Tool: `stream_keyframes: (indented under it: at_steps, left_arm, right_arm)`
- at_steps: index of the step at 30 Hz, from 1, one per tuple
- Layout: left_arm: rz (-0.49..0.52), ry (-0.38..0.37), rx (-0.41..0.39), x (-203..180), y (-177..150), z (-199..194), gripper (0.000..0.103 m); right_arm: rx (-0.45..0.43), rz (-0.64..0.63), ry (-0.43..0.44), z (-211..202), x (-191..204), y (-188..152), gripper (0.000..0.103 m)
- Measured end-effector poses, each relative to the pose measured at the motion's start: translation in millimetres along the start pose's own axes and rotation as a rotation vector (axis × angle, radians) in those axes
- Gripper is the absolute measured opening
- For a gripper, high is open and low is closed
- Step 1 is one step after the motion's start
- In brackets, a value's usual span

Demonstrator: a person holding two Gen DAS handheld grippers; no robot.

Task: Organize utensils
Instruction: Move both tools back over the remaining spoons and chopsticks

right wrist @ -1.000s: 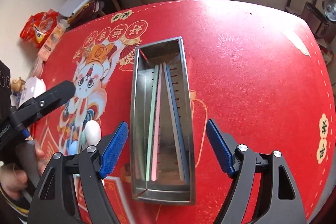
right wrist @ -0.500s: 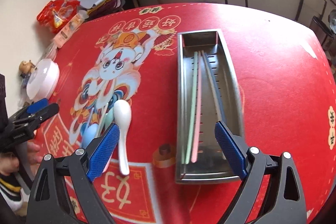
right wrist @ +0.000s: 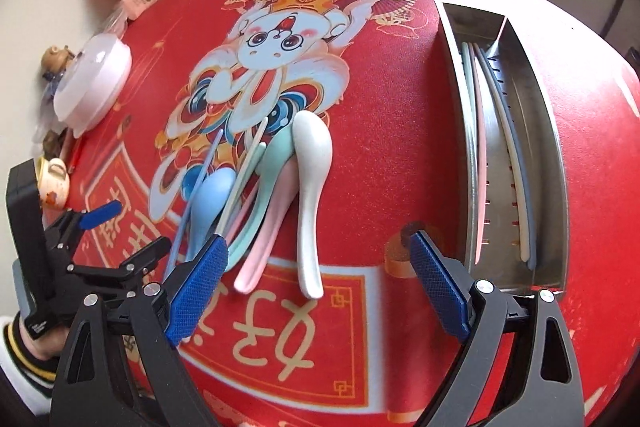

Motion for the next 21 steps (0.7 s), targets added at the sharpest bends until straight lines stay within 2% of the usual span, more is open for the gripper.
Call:
stream_keyframes:
  at_steps: [4,7,9,10,18,21]
  left_arm:
    - [-0.008,0.028,0.022,8.2,-2.7,12.4,0.097]
    - [-0.004,0.014,0.026,8.5,-2.4,17.2,0.097]
    - [0.016,0.050,0.023,7.7,-0.9,19.5,0.098]
    - [0.010,0.043,0.023,8.1,-0.4,20.3,0.098]
    - [0.007,0.045,0.028,8.3,1.0,20.4,0.098]
    - [0.006,0.044,0.056,8.0,3.6,21.6,0.098]
  right_arm:
    - [0.007,-0.017,-0.028,4.1,2.1,-4.0,0.089]
    - [0.022,-0.013,-0.016,7.2,1.8,-5.5,0.089]
    - [0.021,-0.020,-0.032,6.7,1.3,-5.1,0.089]
    - [0.019,-0.028,-0.036,5.9,1.5,-4.6,0.089]
    - [0.001,-0.031,-0.001,3.5,2.8,0.4,0.089]
    - [-0.001,-0.044,0.004,3.3,4.7,2.4,0.088]
Point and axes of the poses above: each gripper's, at about its wrist camera, not at the fingertips, and z roughly the way its jaws point, x to its left, y to its top, the point moved 7 cm from there along z, roughly the way its jaws point, and after that the axes turned 6 degrees about x, right-handed, at the moved point
